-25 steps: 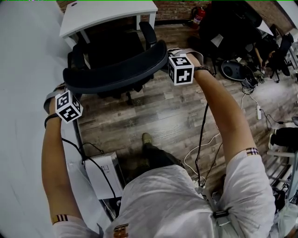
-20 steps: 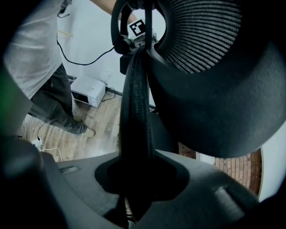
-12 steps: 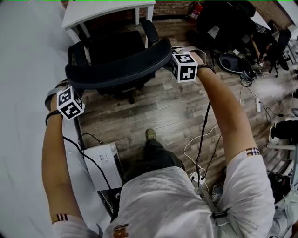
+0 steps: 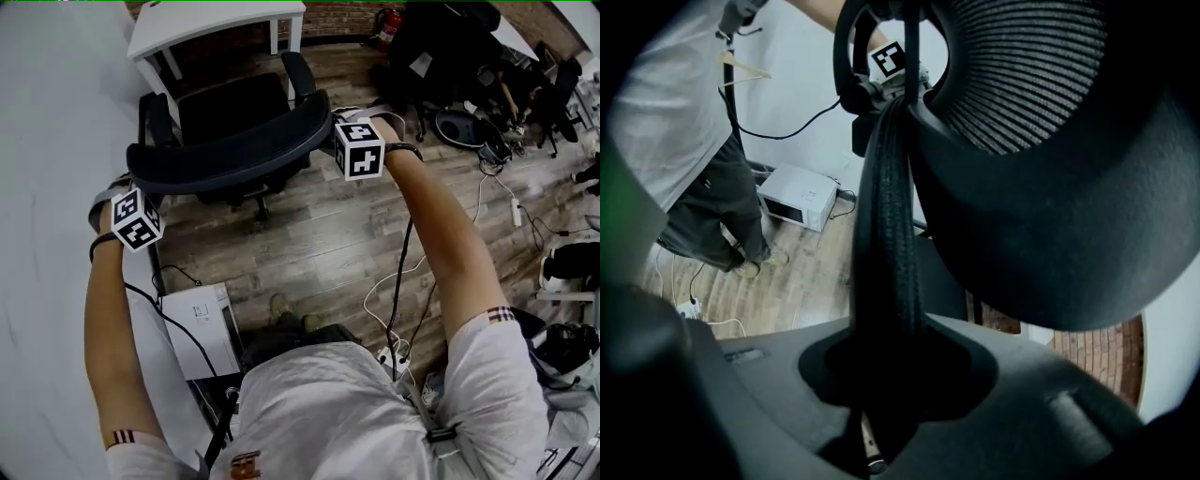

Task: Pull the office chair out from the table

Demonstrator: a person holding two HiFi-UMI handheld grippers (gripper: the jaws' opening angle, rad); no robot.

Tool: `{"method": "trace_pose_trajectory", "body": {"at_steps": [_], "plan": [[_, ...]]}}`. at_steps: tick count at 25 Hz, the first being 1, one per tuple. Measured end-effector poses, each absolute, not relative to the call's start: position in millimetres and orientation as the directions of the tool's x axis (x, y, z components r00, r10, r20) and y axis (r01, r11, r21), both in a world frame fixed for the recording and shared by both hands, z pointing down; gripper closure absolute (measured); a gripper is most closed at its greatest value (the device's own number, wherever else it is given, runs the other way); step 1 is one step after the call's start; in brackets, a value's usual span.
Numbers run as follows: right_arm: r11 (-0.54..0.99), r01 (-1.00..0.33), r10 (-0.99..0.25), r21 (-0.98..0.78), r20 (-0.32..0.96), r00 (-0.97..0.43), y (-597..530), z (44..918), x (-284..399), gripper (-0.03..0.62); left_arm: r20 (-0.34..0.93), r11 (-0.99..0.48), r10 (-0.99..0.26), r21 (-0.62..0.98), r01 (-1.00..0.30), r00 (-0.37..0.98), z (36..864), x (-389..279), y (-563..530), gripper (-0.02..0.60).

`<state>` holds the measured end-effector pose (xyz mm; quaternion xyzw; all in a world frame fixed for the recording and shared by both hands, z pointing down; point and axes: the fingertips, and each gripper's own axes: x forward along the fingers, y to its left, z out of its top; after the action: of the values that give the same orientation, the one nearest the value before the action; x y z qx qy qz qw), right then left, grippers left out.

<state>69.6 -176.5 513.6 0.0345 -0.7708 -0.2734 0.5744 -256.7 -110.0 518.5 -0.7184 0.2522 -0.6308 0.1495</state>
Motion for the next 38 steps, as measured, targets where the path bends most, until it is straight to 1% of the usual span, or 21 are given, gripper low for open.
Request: {"method": "trace_pose_trajectory", "body": {"at_steps": [8,15,30,32,34,35,38], "plan": [[0.839,0.274,-0.371,0.47,0.863,-0.343,-132,516,72,0.499,0.828,-0.824,-0.556,-0.538,-0.18,0.069,517,-251,-65,0.502],[0.844,0.274,-0.361,0.461,0.867,-0.345,-107,513,79,0.5,0.843,-0.839,-0.532,-0.514,-0.179,0.074,518,-245,-40,0.502],[0.85,0.254,-0.371,0.461,0.867,-0.333,-57,510,83,0.49,0.842,-0.84,-0.534,-0.516,-0.17,0.082,518,-245,5,0.492],[0.843,0.254,-0.385,0.475,0.861,-0.333,-56,509,83,0.469,0.838,-0.835,-0.539,-0.517,-0.187,0.089,516,-244,7,0.478],[0.833,0.245,-0.41,0.497,0.85,-0.332,-56,506,83,0.409,0.826,-0.825,-0.554,-0.527,-0.204,0.103,511,-243,6,0.441],[0.828,0.232,-0.426,0.511,0.841,-0.333,-58,504,84,0.391,0.817,-0.817,-0.566,-0.539,-0.206,0.111,507,-242,5,0.425],[0.812,0.189,-0.473,0.552,0.812,-0.342,-61,492,88,0.37,0.8,-0.804,-0.589,-0.565,-0.185,0.115,493,-241,4,0.355]]}}
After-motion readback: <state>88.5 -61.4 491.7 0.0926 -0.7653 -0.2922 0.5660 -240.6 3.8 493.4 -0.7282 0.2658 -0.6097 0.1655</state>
